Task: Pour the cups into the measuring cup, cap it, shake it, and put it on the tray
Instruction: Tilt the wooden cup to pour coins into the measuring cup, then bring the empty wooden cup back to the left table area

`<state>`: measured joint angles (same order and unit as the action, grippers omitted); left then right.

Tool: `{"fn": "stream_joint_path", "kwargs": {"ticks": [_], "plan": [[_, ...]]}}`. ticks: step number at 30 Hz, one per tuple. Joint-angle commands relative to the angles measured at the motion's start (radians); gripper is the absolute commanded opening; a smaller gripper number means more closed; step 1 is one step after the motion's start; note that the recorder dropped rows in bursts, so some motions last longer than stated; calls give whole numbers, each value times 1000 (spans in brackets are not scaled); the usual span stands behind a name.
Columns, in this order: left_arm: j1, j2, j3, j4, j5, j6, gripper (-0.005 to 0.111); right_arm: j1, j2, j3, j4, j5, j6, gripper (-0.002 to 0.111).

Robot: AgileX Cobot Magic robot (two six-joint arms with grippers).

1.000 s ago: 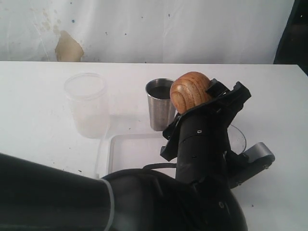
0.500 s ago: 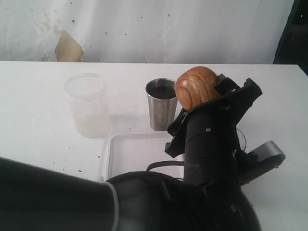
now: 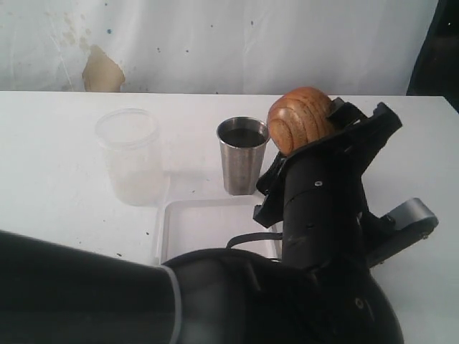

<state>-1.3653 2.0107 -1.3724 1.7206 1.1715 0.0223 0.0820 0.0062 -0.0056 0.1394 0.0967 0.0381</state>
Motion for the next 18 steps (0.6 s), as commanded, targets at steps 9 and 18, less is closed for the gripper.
{"fn": "stream_joint_path", "kwargs": {"ticks": [9, 18], "plan": [[130, -352, 23, -383, -299, -674, 0, 7, -6, 6, -1, -8, 1, 0], [347, -637, 291, -420, -747, -949, 0, 7, -6, 6, -1, -8, 1, 0]]}}
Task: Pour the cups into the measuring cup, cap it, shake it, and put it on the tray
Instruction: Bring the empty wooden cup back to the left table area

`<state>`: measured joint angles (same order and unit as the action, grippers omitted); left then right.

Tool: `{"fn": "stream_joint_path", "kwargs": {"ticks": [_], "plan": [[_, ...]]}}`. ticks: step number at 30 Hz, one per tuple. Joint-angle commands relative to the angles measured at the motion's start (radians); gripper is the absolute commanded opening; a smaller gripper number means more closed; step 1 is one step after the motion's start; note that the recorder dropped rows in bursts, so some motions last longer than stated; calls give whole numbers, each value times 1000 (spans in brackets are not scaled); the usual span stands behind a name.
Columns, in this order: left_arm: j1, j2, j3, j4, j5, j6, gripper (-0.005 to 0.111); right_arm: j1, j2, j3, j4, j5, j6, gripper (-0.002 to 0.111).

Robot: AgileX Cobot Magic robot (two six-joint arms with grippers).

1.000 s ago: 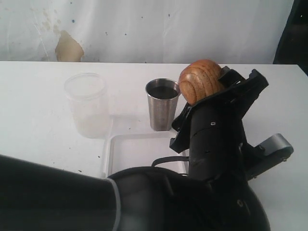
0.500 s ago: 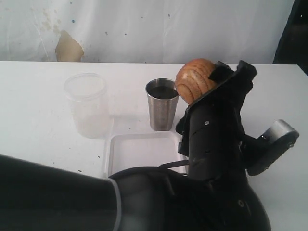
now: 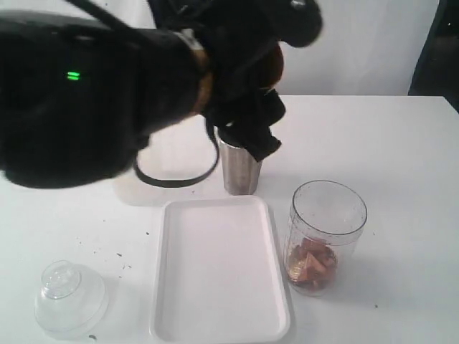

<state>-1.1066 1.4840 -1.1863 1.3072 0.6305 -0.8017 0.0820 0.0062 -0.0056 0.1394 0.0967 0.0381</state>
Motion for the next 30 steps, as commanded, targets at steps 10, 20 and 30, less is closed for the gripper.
{"fn": "stream_joint_path", "kwargs": {"ticks": [10, 20, 30], "plan": [[550, -254, 370, -7, -854, -327, 0, 7, -6, 6, -1, -8, 1, 0], [917, -216, 588, -192, -1297, -26, 0, 7, -6, 6, -1, -8, 1, 0], [1043, 43, 639, -59, -1613, 178, 0, 7, -6, 6, -1, -8, 1, 0]]}}
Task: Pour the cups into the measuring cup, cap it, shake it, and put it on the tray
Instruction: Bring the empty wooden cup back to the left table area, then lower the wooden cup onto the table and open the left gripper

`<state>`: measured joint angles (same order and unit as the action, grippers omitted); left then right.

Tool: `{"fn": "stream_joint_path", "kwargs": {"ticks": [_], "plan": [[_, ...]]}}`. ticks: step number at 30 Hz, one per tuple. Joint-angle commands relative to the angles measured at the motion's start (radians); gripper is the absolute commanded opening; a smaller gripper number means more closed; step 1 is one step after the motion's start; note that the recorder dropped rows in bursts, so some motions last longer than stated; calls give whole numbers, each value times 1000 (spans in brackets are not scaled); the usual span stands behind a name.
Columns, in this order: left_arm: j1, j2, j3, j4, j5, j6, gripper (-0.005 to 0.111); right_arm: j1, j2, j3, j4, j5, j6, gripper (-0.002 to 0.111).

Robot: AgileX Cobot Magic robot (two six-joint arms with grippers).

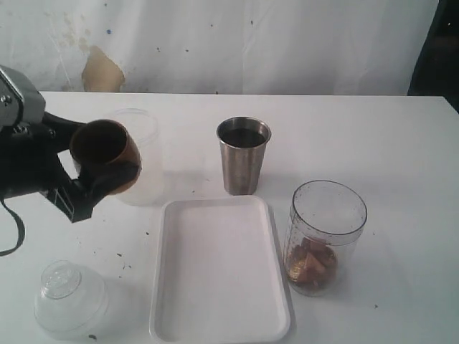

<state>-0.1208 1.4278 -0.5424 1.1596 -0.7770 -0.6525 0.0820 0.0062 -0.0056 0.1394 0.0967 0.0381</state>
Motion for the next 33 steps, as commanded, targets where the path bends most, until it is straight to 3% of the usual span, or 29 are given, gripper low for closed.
{"fn": "stream_joint_path", "kwargs": {"ticks": [1, 6, 10, 20, 27, 33], "plan": [[84, 133, -17, 128, -265, 18, 0, 7, -6, 6, -1, -8, 1, 0], [218, 263, -89, 289, -436, -51, 0, 7, -6, 6, -1, -8, 1, 0], [276, 366, -138, 332, -444, -39, 0, 7, -6, 6, -1, -8, 1, 0], [279, 562, -207, 371, -444, 30, 0, 7, -6, 6, -1, -8, 1, 0], [279, 598, -211, 364, -435, 85, 0, 7, -6, 6, -1, -8, 1, 0], [271, 629, -211, 355, -414, 85, 22, 7, -6, 6, -1, -8, 1, 0]]}}
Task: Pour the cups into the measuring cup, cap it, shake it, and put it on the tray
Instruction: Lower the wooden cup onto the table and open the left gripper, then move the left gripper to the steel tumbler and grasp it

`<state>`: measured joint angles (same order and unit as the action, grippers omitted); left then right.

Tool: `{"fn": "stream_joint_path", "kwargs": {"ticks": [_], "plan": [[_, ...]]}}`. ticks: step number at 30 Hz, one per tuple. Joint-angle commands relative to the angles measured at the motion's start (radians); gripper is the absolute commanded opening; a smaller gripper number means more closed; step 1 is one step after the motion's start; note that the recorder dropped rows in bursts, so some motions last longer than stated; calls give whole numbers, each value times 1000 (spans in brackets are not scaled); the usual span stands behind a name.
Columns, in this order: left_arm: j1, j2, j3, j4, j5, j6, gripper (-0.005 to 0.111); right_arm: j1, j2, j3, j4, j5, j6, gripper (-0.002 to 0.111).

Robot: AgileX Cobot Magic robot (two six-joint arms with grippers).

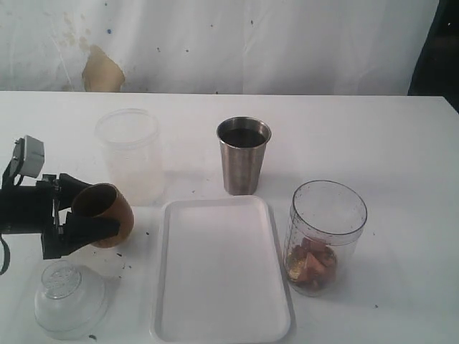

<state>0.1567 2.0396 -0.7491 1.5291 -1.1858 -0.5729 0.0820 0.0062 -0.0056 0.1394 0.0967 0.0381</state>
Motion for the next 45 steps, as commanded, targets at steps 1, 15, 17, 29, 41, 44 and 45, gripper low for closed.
{"fn": "stream_joint_path", "kwargs": {"ticks": [1, 15, 17, 29, 41, 44, 45], "plan": [[-12, 23, -4, -14, 6, 5, 27, 7, -6, 6, -1, -8, 1, 0], [-21, 27, -4, -66, 26, -32, 73, 7, -6, 6, -1, -8, 1, 0], [-21, 25, -4, -66, 26, -32, 77, 7, -6, 6, -1, -8, 1, 0], [-21, -28, -4, -46, -18, -123, 87, 7, -6, 6, -1, -8, 1, 0], [-21, -170, -4, -65, -35, -230, 86, 7, -6, 6, -1, -8, 1, 0], [-21, -207, -4, -65, -35, -273, 83, 7, -6, 6, -1, -8, 1, 0], [-21, -218, -4, -65, -35, -294, 78, 7, -6, 6, -1, -8, 1, 0]]}}
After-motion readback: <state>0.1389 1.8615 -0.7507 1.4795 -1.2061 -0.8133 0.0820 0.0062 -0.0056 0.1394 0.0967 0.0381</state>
